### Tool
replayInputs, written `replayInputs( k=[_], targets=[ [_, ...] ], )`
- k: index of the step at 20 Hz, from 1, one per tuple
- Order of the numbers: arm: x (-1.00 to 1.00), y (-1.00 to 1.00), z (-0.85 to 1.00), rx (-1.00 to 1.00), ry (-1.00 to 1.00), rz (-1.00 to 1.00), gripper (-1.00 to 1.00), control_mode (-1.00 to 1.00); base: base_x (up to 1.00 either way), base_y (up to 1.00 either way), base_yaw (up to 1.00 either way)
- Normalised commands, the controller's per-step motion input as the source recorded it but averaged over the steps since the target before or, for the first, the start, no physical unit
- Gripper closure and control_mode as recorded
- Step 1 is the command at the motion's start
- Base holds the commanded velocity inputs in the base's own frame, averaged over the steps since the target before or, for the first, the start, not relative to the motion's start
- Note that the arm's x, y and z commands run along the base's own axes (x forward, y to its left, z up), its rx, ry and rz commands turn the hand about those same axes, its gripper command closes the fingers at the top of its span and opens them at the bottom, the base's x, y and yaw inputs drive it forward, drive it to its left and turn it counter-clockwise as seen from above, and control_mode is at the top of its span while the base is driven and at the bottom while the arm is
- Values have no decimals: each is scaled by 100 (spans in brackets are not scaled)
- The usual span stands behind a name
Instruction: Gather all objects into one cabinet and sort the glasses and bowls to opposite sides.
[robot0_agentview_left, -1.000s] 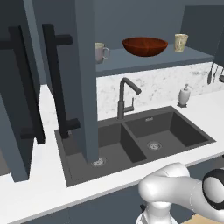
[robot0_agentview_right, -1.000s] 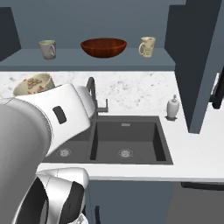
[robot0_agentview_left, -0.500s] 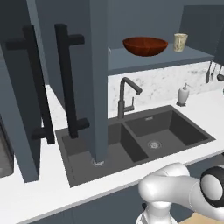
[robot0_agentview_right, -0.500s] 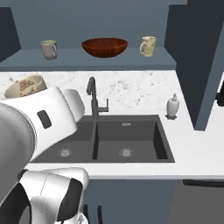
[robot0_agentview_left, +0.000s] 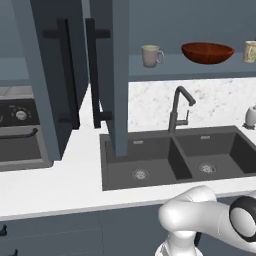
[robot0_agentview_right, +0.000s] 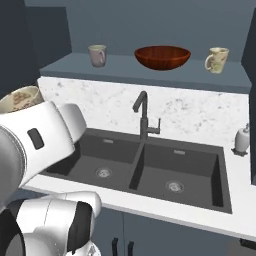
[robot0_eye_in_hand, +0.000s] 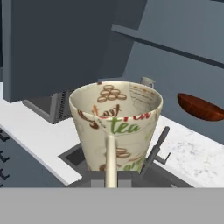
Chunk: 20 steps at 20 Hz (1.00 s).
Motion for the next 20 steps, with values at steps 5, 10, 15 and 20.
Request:
replayInputs(
  k=[5, 10, 15, 20],
  targets=[
    [0, 0, 0, 0, 0, 0, 100, 100, 100, 0, 1],
    [0, 0, 0, 0, 0, 0, 100, 100, 81, 1, 0],
    [12, 10, 0, -9, 4, 0, 100, -100, 9, 1, 0],
    [0, 12, 0, -13, 1, 0, 100, -100, 0, 0, 0]
  ],
)
